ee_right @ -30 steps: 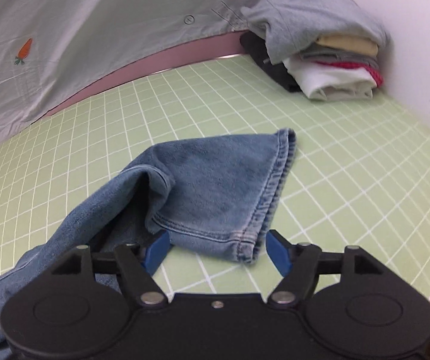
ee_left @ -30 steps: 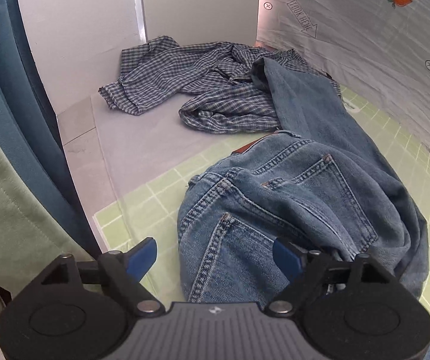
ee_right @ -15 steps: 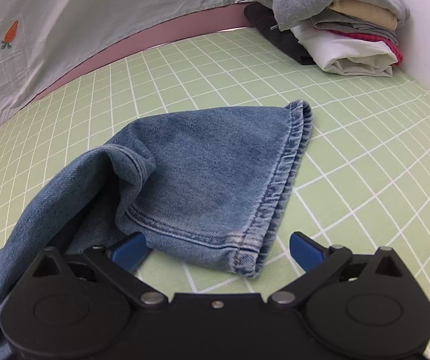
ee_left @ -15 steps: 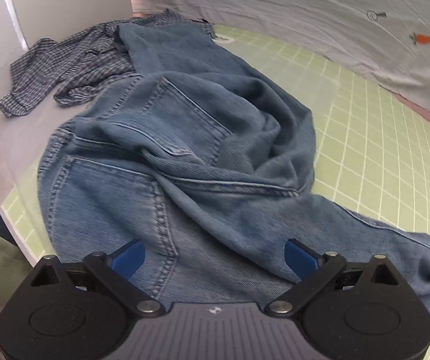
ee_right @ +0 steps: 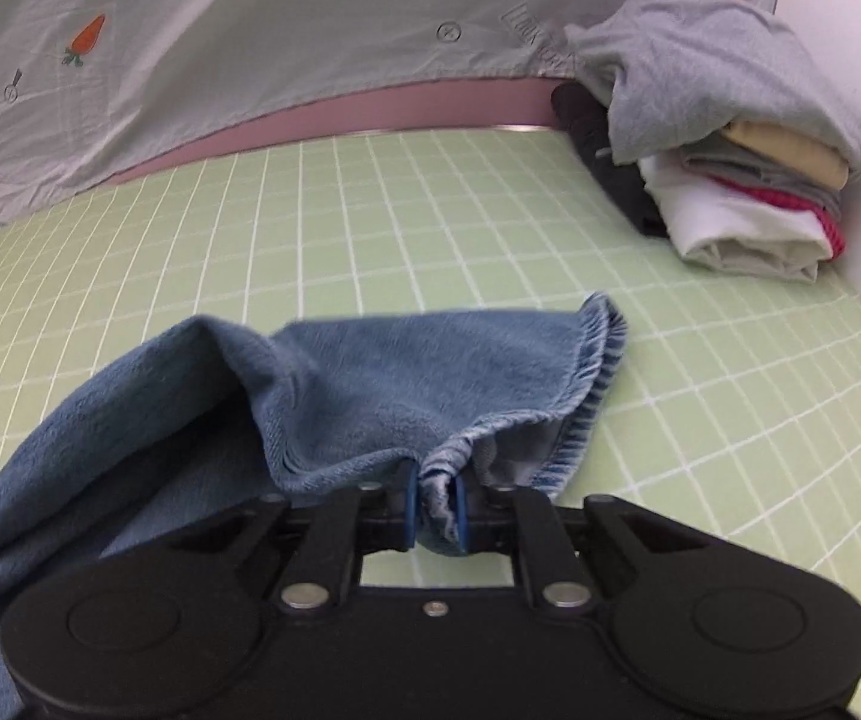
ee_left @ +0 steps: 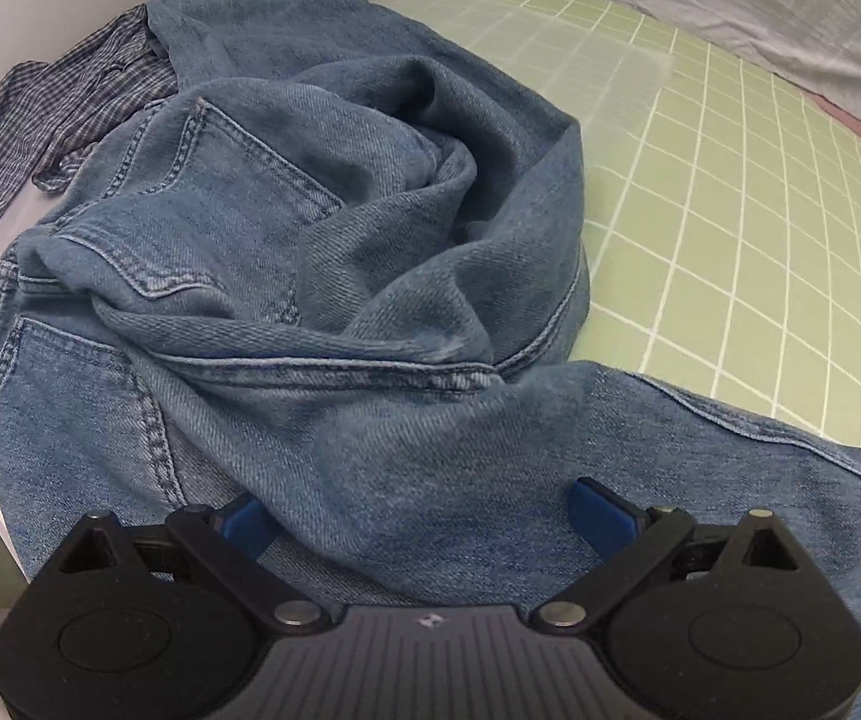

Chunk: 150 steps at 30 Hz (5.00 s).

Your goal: Fold clothes

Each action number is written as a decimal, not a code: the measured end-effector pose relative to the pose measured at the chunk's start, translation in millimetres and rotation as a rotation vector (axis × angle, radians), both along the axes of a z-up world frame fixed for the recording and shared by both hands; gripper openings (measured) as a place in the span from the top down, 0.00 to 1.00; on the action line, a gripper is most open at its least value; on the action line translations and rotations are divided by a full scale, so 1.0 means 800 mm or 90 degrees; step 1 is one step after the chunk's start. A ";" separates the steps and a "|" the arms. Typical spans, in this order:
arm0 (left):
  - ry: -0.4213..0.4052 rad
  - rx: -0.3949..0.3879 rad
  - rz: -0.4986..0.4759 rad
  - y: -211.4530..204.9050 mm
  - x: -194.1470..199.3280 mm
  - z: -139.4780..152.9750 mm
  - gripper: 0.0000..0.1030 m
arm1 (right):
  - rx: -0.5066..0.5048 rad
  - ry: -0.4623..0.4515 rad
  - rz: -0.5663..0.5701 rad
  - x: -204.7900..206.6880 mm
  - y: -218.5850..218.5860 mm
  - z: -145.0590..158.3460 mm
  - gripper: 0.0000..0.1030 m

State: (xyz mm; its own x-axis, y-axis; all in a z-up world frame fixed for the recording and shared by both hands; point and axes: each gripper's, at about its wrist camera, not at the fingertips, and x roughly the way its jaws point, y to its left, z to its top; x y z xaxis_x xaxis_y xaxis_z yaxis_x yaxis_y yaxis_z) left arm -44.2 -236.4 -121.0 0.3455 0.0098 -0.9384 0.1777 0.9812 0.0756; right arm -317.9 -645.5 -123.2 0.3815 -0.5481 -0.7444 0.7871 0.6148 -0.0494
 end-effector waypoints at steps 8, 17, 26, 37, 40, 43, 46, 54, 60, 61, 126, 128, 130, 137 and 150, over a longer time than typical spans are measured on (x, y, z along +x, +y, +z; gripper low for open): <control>0.027 0.022 0.021 -0.012 0.018 -0.018 0.00 | -0.104 -0.043 0.019 0.098 -0.101 0.050 0.69; 0.047 -0.010 0.064 -0.002 0.020 -0.024 0.00 | -0.034 -0.042 -0.050 0.089 -0.124 0.003 0.23; 0.060 -0.034 0.085 0.006 0.022 -0.028 0.00 | 0.059 -0.011 -0.148 0.043 -0.120 -0.053 0.22; 0.028 -0.037 0.077 0.005 0.008 -0.026 0.00 | -0.037 0.041 -0.038 0.055 -0.083 -0.051 0.93; 0.017 -0.068 0.068 0.007 0.004 -0.014 0.00 | -0.046 0.052 -0.044 0.031 -0.076 -0.048 0.94; -0.024 -0.104 0.064 0.016 -0.011 0.004 0.00 | -0.046 0.062 -0.080 -0.012 -0.059 -0.043 0.95; -0.068 -0.116 0.051 0.024 -0.030 0.021 0.00 | -0.066 0.100 -0.108 -0.055 -0.016 -0.042 0.95; -0.099 -0.103 0.021 0.073 -0.049 0.042 0.00 | -0.060 0.154 -0.186 -0.155 0.054 -0.038 0.95; -0.112 -0.111 0.025 0.107 -0.051 0.058 0.00 | -0.045 0.170 -0.212 -0.156 0.056 -0.032 0.79; -0.116 -0.110 0.025 0.111 -0.046 0.057 0.00 | -0.052 0.169 -0.216 -0.150 0.060 -0.028 0.63; -0.035 -0.069 0.045 0.237 0.283 -0.024 0.00 | -0.049 0.092 0.230 0.452 0.258 -0.016 0.99; -0.037 -0.069 0.046 0.237 0.282 -0.024 0.00 | -0.084 0.157 0.144 0.395 0.224 -0.021 0.99; -0.036 -0.068 0.046 0.237 0.282 -0.023 0.00 | -0.061 0.200 0.069 0.340 0.196 -0.033 0.99; -0.022 -0.067 0.044 0.231 0.290 -0.023 0.00 | -0.032 0.184 0.052 0.289 0.186 -0.031 0.85; -0.011 -0.061 0.045 0.227 0.289 -0.025 0.00 | 0.052 0.029 0.165 0.433 0.110 -0.034 0.43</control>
State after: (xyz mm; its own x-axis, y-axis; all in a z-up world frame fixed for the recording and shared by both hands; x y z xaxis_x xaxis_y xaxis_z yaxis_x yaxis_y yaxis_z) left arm 186.7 -54.9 -140.7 0.3629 -0.0541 -0.9303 0.1072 0.9941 -0.0160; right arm 28.8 -557.3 -150.4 0.4670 -0.3735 -0.8015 0.6006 0.7993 -0.0225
